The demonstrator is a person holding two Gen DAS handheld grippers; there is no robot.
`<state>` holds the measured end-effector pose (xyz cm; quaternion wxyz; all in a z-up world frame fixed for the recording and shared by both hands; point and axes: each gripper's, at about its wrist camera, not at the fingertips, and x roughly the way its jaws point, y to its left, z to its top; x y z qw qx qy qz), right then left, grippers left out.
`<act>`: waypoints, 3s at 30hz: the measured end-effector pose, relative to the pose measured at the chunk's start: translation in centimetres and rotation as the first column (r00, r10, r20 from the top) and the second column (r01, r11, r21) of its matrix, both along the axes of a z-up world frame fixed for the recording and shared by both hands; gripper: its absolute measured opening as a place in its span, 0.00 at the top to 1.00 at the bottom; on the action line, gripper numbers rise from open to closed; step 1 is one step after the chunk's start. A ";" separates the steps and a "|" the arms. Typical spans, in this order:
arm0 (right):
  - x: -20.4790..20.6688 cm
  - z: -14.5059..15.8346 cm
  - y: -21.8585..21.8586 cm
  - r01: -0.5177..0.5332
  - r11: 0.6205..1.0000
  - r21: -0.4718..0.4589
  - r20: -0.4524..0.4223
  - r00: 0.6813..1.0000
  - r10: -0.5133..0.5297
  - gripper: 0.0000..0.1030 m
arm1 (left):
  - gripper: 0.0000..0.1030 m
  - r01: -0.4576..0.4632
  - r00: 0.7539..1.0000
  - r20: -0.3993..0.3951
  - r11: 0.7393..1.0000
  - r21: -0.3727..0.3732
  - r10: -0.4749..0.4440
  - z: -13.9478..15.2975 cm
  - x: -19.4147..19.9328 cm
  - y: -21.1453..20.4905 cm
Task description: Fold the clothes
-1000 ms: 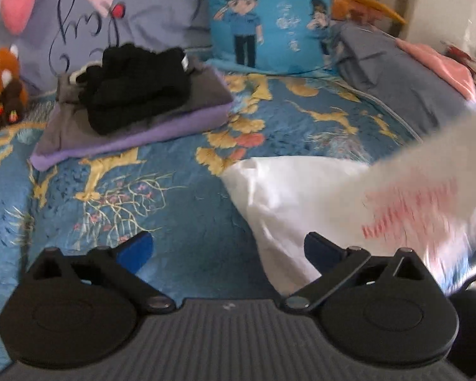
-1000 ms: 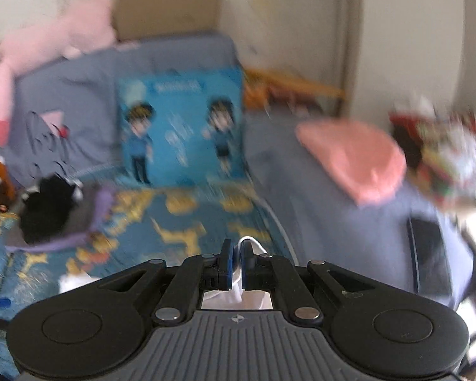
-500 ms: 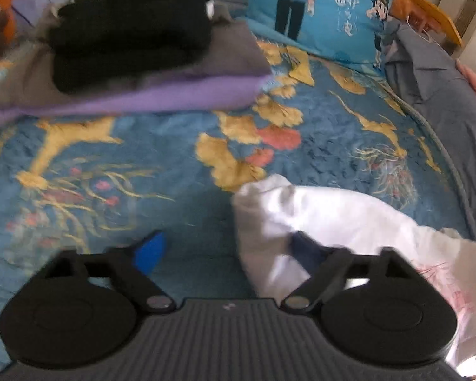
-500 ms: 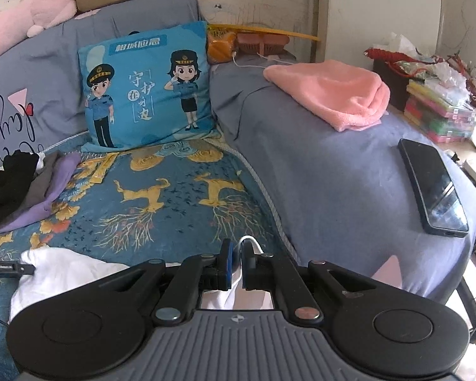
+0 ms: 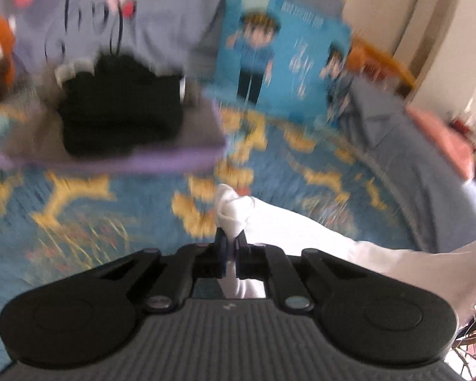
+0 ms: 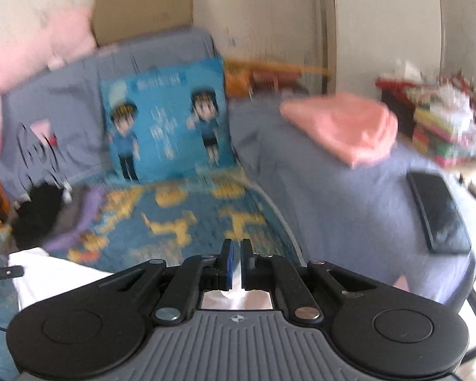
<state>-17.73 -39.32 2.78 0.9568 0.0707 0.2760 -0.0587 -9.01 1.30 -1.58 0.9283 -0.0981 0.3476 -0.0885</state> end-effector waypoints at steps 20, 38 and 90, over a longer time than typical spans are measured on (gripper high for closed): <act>4.9 -7.4 6.5 -0.222 0.968 0.113 -0.330 0.911 0.248 0.71 | 0.86 -0.082 0.993 -0.055 0.963 0.256 0.100 5.8 -7.6 7.8; 19.1 -11.8 5.6 -0.237 0.933 0.271 -0.491 0.799 0.346 0.39 | 0.17 0.027 0.951 -0.301 0.948 0.317 0.073 -3.9 -2.6 13.7; 2.1 14.0 5.2 -0.344 0.930 0.129 0.265 0.916 0.302 0.95 | 0.94 -0.095 0.965 0.258 0.977 0.192 0.043 20.4 -13.8 14.5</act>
